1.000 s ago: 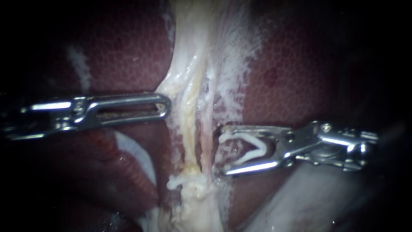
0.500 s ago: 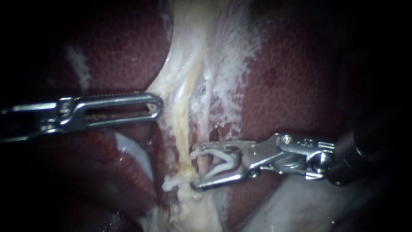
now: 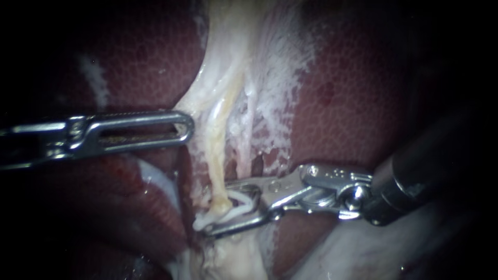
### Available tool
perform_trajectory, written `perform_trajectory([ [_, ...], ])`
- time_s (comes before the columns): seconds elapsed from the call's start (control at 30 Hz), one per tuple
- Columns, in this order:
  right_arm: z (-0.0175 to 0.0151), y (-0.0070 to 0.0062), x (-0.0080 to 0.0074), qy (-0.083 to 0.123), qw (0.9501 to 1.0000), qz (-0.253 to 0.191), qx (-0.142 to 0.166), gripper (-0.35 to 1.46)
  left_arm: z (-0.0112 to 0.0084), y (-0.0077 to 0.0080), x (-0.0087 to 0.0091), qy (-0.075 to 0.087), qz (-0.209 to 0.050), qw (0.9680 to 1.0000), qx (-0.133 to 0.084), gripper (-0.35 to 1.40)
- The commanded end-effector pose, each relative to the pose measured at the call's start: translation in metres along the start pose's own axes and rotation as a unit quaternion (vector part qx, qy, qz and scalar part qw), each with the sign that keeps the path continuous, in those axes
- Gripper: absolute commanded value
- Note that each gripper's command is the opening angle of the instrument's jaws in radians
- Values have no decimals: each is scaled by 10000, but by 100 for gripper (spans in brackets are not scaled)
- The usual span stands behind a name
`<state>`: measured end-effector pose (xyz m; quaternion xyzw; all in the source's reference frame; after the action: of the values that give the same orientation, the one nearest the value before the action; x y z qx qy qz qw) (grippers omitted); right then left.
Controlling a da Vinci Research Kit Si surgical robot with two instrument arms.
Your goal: Clipping second clip left tube
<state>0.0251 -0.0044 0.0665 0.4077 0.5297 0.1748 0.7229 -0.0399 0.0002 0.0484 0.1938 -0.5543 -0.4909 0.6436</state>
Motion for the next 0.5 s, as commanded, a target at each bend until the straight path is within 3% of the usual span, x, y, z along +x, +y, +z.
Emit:
perform_trajectory([
  [0.03, 2, 1, 1, 5, 10000, 10, -6, 52, 0, 1, 1, -1, -7, 10000, 1, -35],
  [0.5, 21, 7, 10, -47, 9995, 244, 184, 46, 0, 1, 1, -2, -8, 10000, -2, -35],
])
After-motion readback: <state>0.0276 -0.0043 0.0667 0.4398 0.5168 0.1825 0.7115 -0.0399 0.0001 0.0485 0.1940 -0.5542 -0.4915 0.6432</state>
